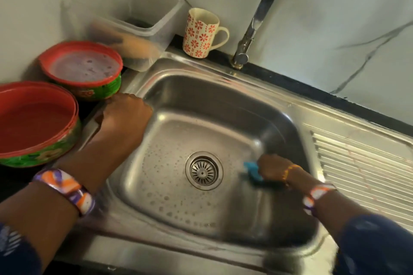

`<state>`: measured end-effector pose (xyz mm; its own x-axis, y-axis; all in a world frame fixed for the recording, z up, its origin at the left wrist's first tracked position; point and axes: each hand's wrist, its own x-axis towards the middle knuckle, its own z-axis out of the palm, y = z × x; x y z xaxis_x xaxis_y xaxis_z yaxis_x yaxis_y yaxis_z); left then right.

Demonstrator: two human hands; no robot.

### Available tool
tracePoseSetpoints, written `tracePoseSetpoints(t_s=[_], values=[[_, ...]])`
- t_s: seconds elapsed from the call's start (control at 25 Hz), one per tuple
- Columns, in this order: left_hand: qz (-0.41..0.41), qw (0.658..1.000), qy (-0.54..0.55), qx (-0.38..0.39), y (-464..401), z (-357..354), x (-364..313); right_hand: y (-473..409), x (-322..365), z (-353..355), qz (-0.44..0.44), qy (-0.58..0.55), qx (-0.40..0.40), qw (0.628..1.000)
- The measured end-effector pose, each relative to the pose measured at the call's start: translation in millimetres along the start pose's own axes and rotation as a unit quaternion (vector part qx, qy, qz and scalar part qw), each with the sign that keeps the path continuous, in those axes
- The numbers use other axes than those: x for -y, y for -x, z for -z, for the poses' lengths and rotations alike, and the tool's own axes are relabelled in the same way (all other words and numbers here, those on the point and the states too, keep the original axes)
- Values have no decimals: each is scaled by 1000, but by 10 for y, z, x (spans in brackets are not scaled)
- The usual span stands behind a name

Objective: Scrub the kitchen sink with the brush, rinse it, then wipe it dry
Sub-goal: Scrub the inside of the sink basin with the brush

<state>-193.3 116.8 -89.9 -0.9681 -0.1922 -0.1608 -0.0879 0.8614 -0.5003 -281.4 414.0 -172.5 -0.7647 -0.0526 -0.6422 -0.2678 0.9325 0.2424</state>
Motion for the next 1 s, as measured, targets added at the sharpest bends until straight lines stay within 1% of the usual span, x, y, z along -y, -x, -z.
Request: tracePoseSetpoints(t_s=[0.08, 0.12, 0.2, 0.28, 0.32, 0.36, 0.4, 0.44, 0.48, 0.52, 0.56, 0.64, 0.72, 0.76, 0.84, 0.92, 1.0], values=[[-7, 1000, -4, 11, 33, 2, 27, 349, -25, -190, 71, -25, 136, 988], [-11, 1000, -3, 13, 53, 2, 42, 530, 46, -232, 94, -47, 176, 979], [-18, 1000, 12, 3, 92, 3, 87, 744, 351, -216, 137, -128, 216, 958], [-24, 999, 32, -27, 121, 2, 133, 782, 823, -119, 179, -242, 236, 924], [-24, 998, 41, -37, 132, -14, 146, 723, 1097, -71, 213, -290, 224, 906], [-20, 998, 50, -43, 144, -50, 157, 650, 1387, -18, 256, -300, 190, 899], [-13, 997, 58, -45, 150, -93, 164, 565, 1624, 57, 297, -278, 142, 902], [-4, 997, 60, -45, 148, -131, 177, 464, 1793, 180, 334, -233, 91, 909], [1, 997, 59, -44, 135, -163, 182, 347, 1879, 329, 361, -188, 38, 913], [2, 997, 59, -41, 120, -199, 175, 236, 1898, 493, 369, -151, -6, 917], [-1, 998, 57, -35, 108, -224, 156, 112, 1872, 643, 365, -118, -45, 922], [-17, 999, 30, -23, 91, -236, 124, -175, 1787, 888, 322, -55, -133, 936], [-26, 999, 10, -21, 74, -238, 84, -430, 1713, 1012, 240, -23, -206, 948], [-24, 1000, 1, -19, 73, -233, 71, -547, 1661, 1031, 197, -18, -228, 953], [-16, 1000, -11, -18, 91, -220, 50, -678, 1411, 981, 140, -28, -232, 962], [-3, 1000, -5, -27, 120, -203, 42, -669, 927, 817, 91, -53, -209, 972], [0, 999, 12, -36, 155, -184, 51, -518, 326, 593, 17, -36, -168, 985]])
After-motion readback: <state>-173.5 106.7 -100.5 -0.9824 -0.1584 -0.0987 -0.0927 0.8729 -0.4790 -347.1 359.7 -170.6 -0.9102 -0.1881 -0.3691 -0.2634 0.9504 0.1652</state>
